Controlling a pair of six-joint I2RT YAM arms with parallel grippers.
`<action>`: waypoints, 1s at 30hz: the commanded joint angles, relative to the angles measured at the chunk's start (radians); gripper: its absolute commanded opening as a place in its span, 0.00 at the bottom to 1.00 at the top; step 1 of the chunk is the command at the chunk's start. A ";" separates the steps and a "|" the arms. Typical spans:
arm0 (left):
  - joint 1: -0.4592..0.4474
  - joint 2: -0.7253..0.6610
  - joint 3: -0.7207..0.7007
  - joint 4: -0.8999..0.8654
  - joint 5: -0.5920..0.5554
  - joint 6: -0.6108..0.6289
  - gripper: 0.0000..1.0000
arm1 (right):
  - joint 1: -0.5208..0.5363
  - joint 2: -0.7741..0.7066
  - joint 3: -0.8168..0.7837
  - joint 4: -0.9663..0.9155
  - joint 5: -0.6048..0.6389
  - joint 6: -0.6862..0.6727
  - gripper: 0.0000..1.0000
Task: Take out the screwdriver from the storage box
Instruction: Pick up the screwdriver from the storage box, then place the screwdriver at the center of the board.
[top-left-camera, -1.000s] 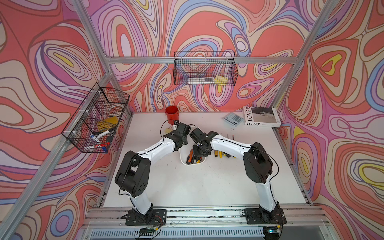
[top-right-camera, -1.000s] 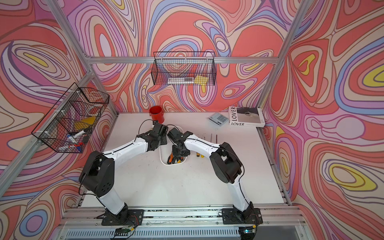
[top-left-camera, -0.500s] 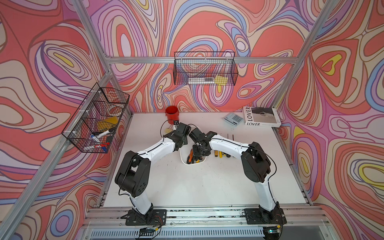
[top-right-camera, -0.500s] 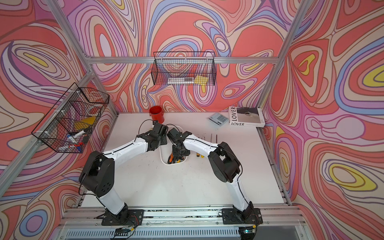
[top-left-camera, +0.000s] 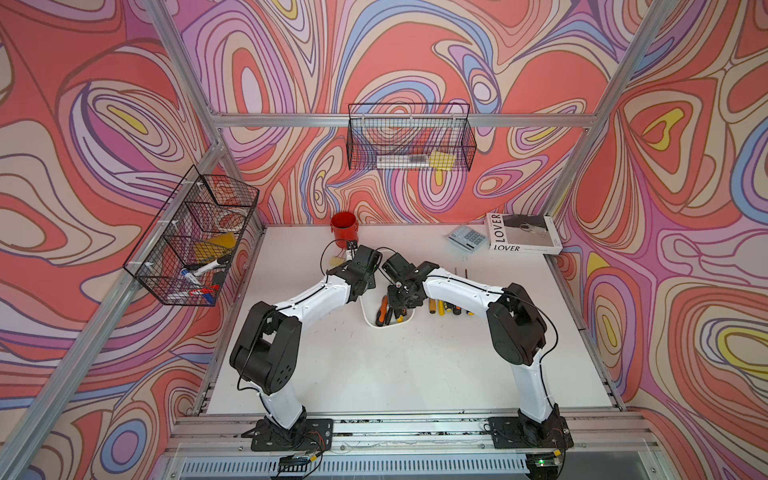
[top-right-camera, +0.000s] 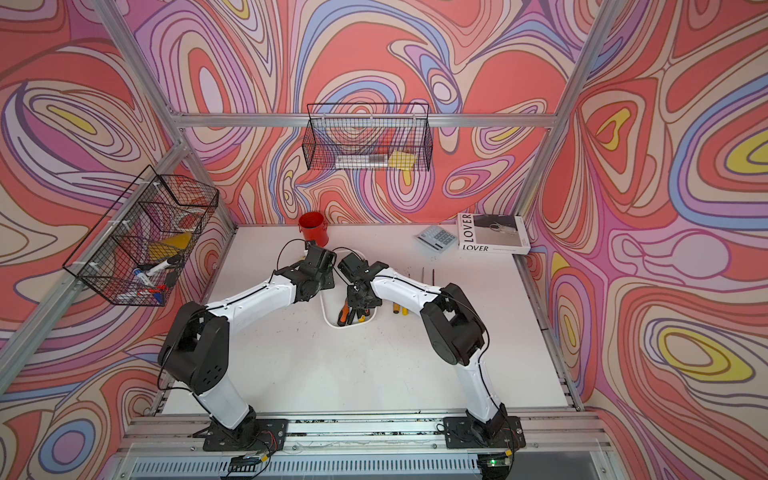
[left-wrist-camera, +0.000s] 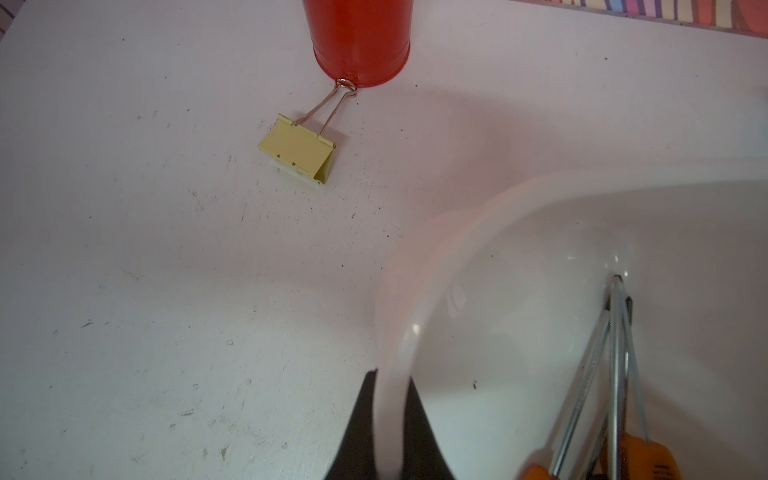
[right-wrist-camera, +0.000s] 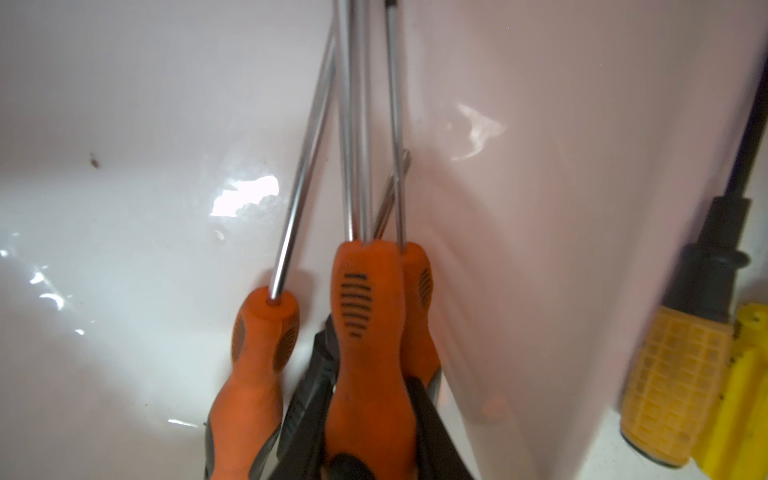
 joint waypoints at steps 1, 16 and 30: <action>-0.001 -0.011 -0.004 -0.018 -0.008 0.018 0.00 | -0.020 -0.060 -0.026 0.013 0.055 -0.024 0.00; -0.001 -0.010 -0.001 -0.019 -0.014 0.017 0.00 | -0.020 -0.225 -0.082 0.018 0.083 -0.063 0.00; -0.001 -0.019 -0.004 -0.020 -0.014 0.019 0.00 | -0.183 -0.402 -0.173 -0.121 0.241 -0.091 0.00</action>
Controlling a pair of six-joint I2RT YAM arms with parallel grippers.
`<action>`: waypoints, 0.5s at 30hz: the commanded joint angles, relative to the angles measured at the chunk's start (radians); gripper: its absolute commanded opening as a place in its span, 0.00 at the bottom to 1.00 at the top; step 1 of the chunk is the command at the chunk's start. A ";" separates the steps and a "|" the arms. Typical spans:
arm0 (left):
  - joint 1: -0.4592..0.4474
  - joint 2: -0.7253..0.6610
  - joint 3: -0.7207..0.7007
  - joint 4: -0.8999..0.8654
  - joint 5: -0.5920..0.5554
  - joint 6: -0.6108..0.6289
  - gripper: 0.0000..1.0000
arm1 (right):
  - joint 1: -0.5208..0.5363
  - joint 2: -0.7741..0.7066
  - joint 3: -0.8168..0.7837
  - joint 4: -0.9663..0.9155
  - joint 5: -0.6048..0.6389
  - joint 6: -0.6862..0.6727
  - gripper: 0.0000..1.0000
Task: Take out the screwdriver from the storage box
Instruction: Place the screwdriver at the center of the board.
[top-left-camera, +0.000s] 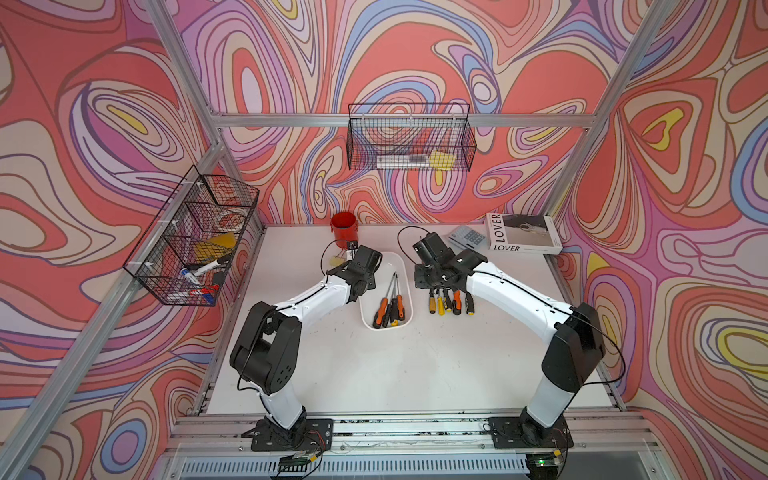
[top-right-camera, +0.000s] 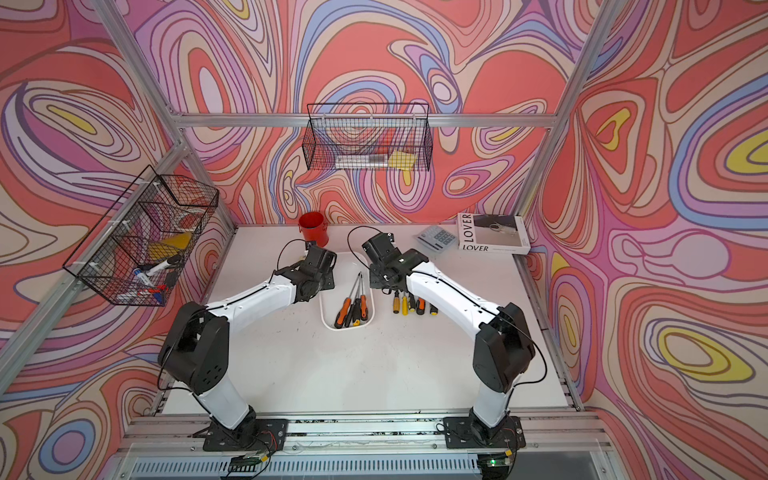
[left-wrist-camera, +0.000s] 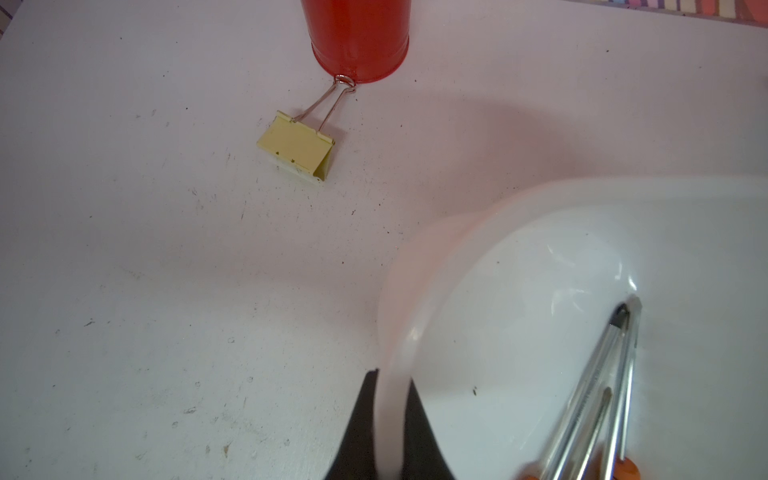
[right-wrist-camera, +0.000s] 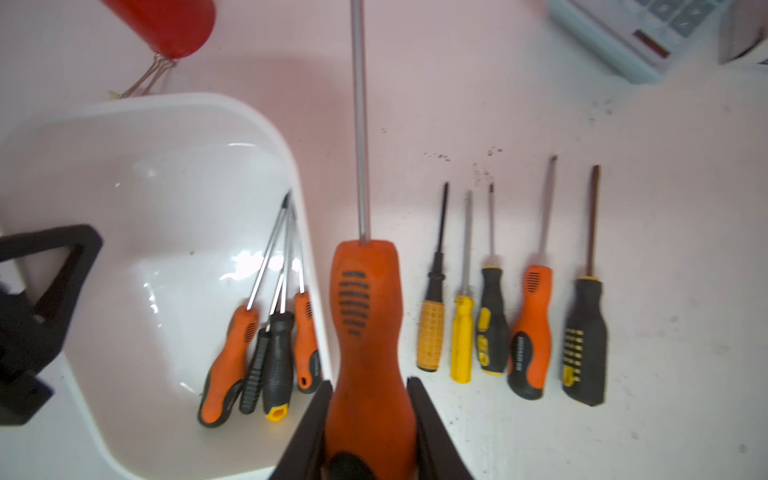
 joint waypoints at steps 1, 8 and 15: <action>0.000 -0.021 -0.004 -0.015 -0.018 0.015 0.00 | -0.091 -0.048 -0.080 -0.056 0.049 -0.006 0.00; 0.000 -0.024 -0.003 -0.017 -0.018 0.020 0.00 | -0.230 -0.097 -0.186 -0.056 0.069 -0.039 0.00; 0.000 -0.027 -0.001 -0.024 -0.021 0.022 0.00 | -0.310 -0.066 -0.245 -0.038 0.109 -0.095 0.00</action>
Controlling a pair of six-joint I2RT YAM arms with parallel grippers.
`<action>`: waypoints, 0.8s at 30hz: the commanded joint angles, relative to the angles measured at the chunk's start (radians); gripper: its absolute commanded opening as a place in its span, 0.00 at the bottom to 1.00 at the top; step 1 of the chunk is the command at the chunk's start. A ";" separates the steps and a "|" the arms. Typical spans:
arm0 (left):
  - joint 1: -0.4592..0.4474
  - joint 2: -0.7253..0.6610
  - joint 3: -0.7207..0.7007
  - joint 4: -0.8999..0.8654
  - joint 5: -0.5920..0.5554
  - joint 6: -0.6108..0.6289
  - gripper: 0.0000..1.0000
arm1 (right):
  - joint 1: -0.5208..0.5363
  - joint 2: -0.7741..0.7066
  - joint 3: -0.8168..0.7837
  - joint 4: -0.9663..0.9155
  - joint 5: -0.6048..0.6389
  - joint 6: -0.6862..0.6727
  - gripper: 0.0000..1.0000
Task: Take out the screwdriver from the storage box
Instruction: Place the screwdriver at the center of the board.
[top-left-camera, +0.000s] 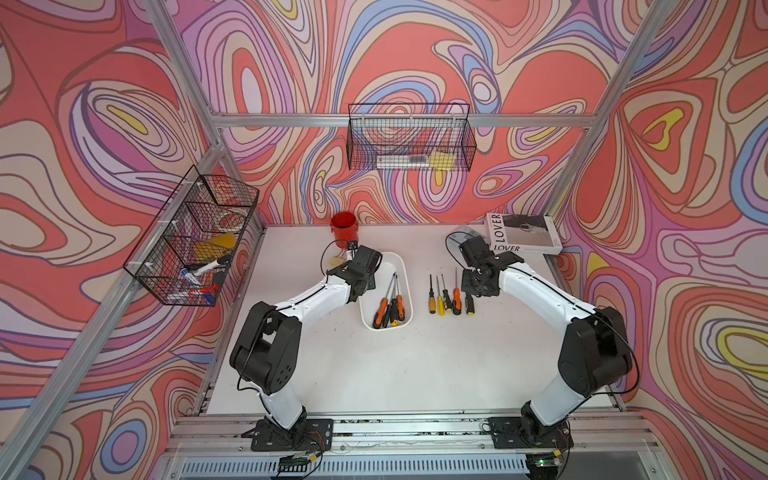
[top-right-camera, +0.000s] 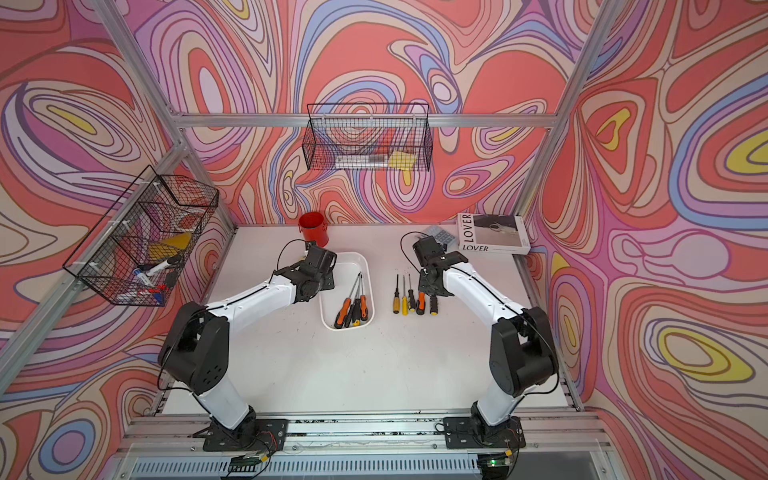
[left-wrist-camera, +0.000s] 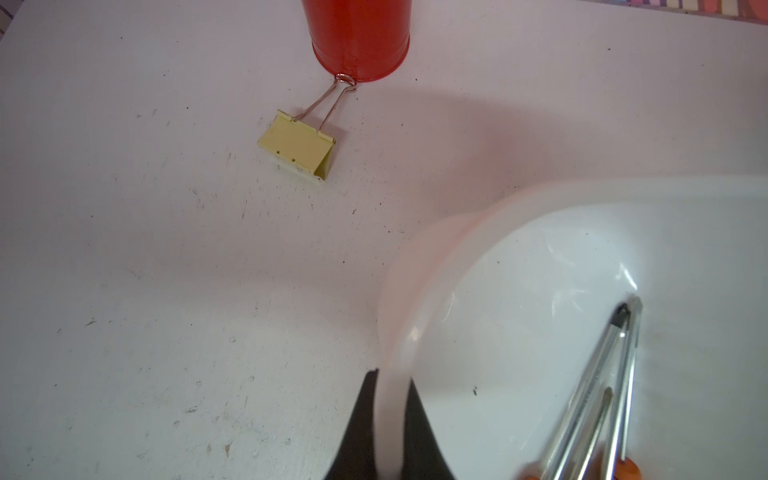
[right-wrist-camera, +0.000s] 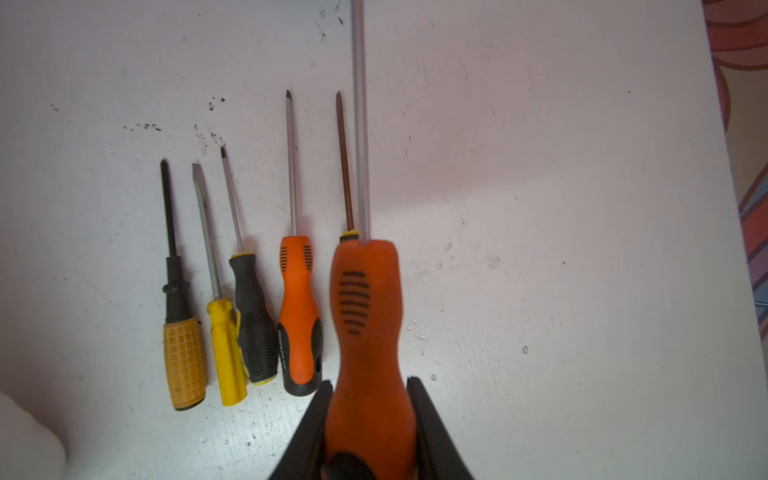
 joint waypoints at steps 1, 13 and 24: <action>0.001 -0.029 -0.003 -0.022 -0.024 0.019 0.00 | -0.034 0.008 -0.025 0.011 0.049 -0.044 0.00; 0.001 -0.024 -0.003 -0.022 -0.021 0.018 0.00 | -0.130 0.068 -0.140 0.128 -0.071 -0.068 0.00; 0.000 -0.022 -0.005 -0.027 -0.023 0.017 0.00 | -0.148 0.153 -0.175 0.210 -0.140 -0.086 0.00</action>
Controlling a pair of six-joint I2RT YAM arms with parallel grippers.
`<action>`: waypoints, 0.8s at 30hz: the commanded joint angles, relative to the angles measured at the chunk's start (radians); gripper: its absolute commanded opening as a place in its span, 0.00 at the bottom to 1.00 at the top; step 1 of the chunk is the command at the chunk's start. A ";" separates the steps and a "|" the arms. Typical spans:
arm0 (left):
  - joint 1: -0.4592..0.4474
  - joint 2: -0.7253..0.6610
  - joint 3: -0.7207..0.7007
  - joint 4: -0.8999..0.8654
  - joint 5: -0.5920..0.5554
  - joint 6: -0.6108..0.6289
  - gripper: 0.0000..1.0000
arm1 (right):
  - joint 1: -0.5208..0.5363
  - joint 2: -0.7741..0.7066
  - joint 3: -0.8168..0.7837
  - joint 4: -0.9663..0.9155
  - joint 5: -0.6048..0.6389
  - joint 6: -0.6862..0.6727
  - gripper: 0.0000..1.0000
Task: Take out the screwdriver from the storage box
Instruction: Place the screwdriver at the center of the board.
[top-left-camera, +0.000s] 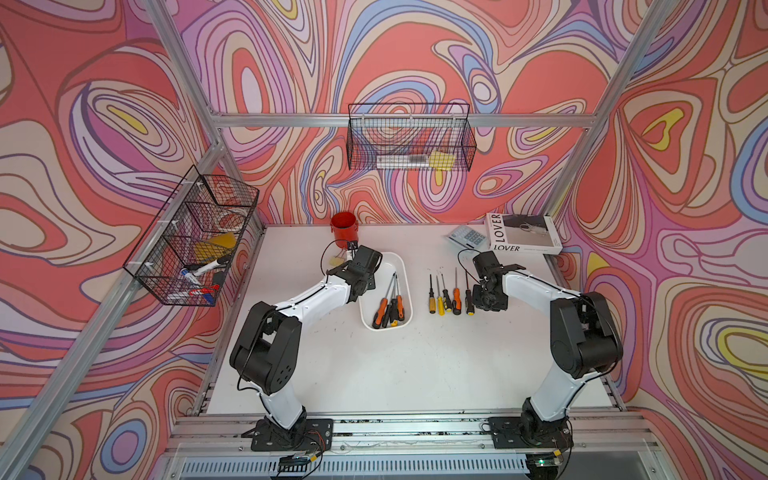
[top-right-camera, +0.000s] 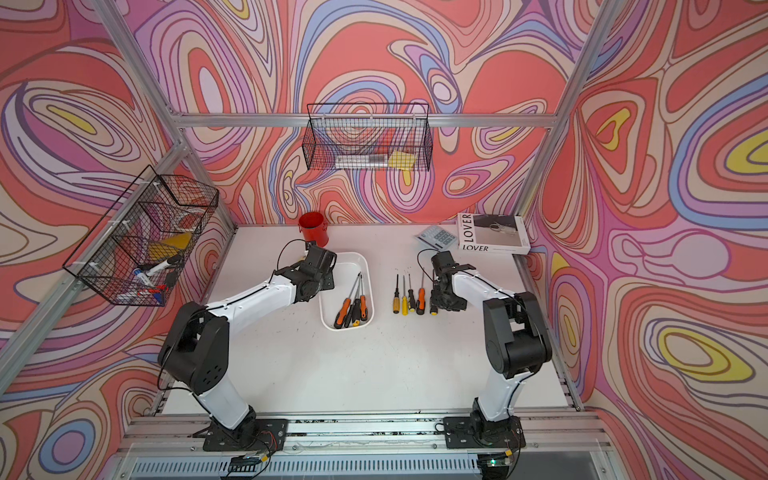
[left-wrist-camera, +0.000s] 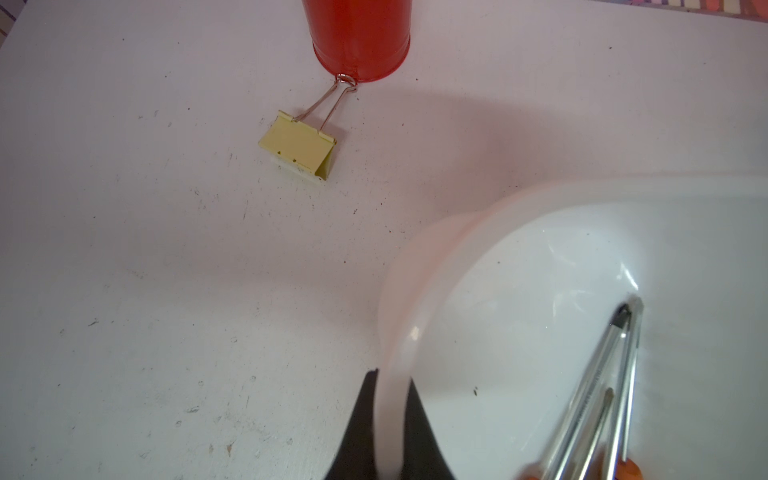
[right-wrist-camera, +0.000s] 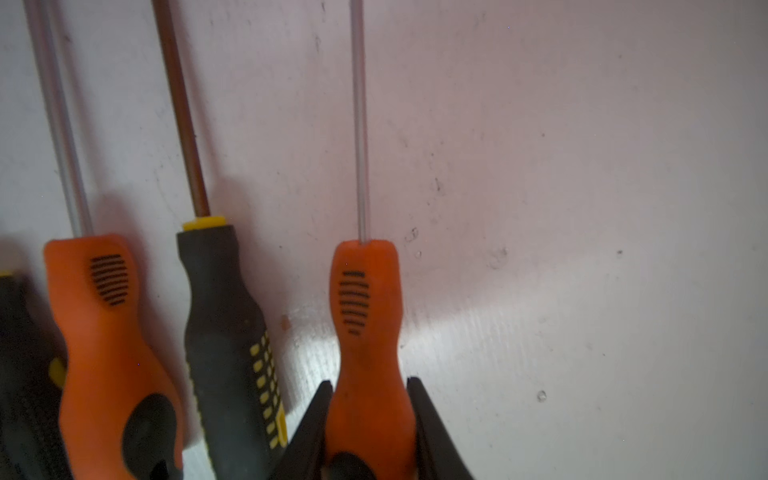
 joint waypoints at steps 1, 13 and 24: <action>0.001 -0.021 -0.004 -0.027 -0.020 0.013 0.00 | -0.003 0.034 -0.005 0.043 -0.030 -0.009 0.00; 0.001 -0.020 -0.001 -0.030 -0.021 0.013 0.00 | -0.003 0.106 -0.005 0.032 -0.033 0.011 0.00; 0.000 -0.028 -0.001 -0.032 -0.022 0.013 0.00 | -0.005 0.108 -0.020 -0.004 -0.058 0.068 0.09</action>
